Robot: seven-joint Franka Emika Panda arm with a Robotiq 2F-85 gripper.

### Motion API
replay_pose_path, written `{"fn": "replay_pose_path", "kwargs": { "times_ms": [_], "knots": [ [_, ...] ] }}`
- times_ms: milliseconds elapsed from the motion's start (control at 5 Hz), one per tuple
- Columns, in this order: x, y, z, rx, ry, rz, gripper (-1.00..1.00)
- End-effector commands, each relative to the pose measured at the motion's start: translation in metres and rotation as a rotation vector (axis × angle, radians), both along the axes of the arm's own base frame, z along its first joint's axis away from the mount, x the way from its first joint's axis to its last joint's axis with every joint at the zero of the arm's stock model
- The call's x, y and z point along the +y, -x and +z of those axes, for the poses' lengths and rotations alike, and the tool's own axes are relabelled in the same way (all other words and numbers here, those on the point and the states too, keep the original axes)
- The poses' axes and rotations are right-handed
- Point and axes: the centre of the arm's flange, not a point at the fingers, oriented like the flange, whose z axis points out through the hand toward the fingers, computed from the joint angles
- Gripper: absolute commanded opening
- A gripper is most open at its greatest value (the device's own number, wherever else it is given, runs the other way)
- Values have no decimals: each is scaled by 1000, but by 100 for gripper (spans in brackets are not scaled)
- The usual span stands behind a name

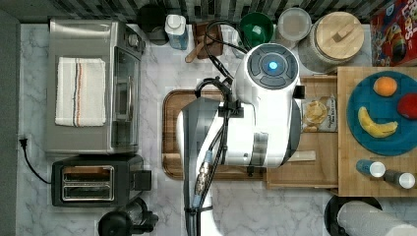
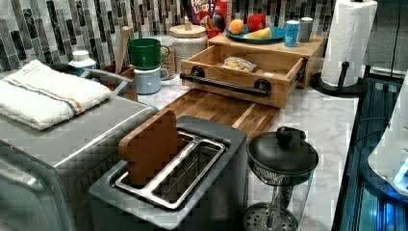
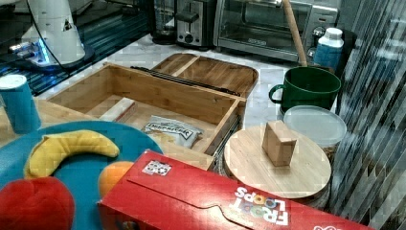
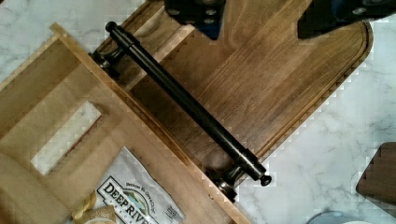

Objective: Close the drawer.

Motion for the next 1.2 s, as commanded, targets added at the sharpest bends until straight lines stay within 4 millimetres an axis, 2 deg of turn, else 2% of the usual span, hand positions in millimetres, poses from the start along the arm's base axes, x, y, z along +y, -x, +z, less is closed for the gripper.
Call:
{"fn": "replay_pose_path", "kwargs": {
  "times_ms": [200, 400, 600, 800, 1200],
  "knots": [
    [0, 0, 0, -4, -3, 10, -100],
    [0, 0, 0, -4, -3, 10, -100],
    [22, 4, -11, -77, -17, 143, 100],
    [53, 0, -16, -99, -34, 320, 100],
    [81, 1, -26, -58, -32, 675, 100]
  ]
}}
